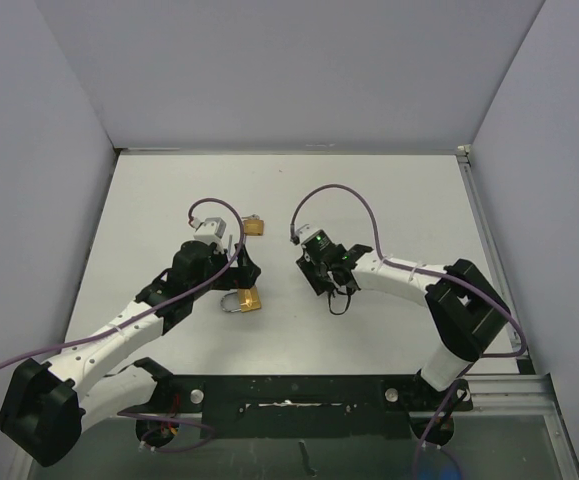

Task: Unlock with the key

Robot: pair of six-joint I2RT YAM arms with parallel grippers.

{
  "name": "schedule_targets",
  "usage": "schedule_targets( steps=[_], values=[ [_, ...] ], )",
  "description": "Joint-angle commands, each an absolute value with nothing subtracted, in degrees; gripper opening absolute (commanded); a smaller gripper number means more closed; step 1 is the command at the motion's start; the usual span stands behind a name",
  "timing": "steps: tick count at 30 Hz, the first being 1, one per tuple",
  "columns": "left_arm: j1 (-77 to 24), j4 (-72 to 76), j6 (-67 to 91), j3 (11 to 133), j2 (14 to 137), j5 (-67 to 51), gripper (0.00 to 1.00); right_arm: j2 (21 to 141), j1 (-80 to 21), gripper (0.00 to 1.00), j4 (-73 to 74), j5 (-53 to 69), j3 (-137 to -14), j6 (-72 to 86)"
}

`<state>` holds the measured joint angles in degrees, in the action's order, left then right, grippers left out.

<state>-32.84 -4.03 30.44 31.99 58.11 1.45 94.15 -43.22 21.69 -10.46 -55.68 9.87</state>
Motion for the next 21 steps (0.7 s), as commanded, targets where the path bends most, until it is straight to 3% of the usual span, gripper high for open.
schedule_targets(
  steps=[1, 17, 21],
  values=[
    [-32.5, -1.0, 30.6, 32.2, 57.9, 1.2, 0.97, 94.5, -44.7, 0.37, 19.5, -13.1, -57.0, 6.4],
    [-32.5, -1.7, 30.4, 32.1, 57.2, 1.9, 0.97, 98.8, -45.8, 0.33, 18.4, -17.1, -58.7, 3.8],
    [-32.5, -1.7, 30.3, 32.2, 57.3, 1.9, 0.97, 99.2, -45.7, 0.26, 18.2, -17.4, -58.9, 3.7]
  ],
)
